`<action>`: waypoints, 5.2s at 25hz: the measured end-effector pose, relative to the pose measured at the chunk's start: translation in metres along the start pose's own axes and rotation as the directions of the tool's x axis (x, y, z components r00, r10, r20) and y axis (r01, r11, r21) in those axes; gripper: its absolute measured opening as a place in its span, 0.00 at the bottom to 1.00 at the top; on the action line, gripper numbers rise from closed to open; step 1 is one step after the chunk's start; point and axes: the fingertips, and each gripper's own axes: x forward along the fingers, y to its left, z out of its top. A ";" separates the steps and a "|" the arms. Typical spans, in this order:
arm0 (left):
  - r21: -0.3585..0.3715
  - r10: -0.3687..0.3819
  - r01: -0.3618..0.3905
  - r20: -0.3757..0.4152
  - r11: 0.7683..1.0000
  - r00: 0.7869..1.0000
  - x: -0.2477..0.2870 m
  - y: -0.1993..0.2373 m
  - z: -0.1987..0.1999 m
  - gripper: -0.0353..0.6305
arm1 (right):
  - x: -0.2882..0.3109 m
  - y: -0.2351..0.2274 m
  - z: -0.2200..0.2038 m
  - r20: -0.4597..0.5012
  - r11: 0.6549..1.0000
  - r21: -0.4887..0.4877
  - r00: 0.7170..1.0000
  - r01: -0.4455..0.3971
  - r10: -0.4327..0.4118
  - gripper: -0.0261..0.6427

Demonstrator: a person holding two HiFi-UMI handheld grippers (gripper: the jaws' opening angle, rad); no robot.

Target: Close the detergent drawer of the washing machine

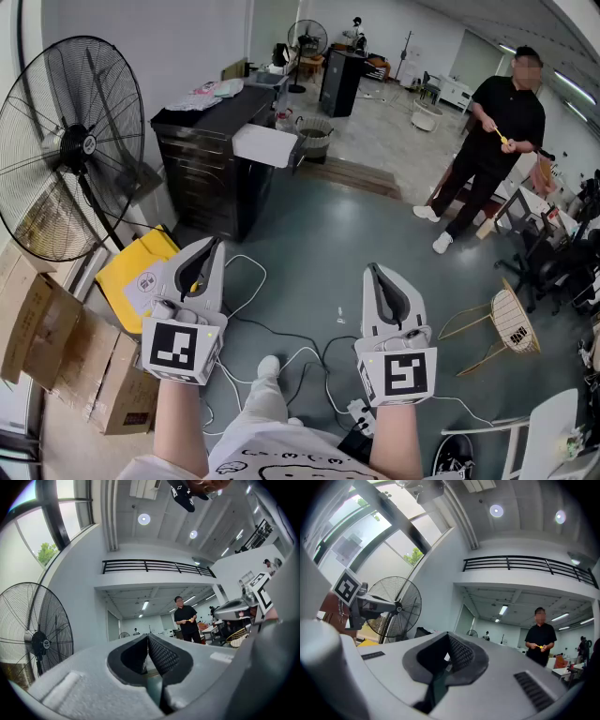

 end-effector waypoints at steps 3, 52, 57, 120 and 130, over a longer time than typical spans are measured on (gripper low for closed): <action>-0.005 0.002 -0.002 0.004 1.000 1.000 0.011 0.001 -0.003 0.08 | 0.005 -0.008 -0.007 -0.007 1.000 0.009 1.000 0.010 -0.010 0.04; -0.002 0.098 -0.099 -0.082 0.995 0.992 0.408 0.146 -0.110 0.08 | 0.443 -0.133 -0.131 0.001 0.964 0.179 0.980 -0.194 0.197 0.04; -0.010 0.147 -0.149 -0.082 0.989 0.986 0.472 0.146 -0.116 0.08 | 0.498 -0.174 -0.155 0.007 0.948 0.195 0.966 -0.253 0.257 0.04; -0.093 0.113 -0.157 -0.366 0.983 0.924 0.706 0.253 -0.300 0.08 | 0.715 -0.083 -0.507 -0.108 0.175 0.984 0.648 -0.040 0.754 0.42; -0.062 0.186 -0.236 -0.433 0.970 0.882 0.712 0.249 -0.315 0.08 | 0.729 -0.064 -0.518 0.161 -0.142 0.987 0.568 -0.077 0.807 0.42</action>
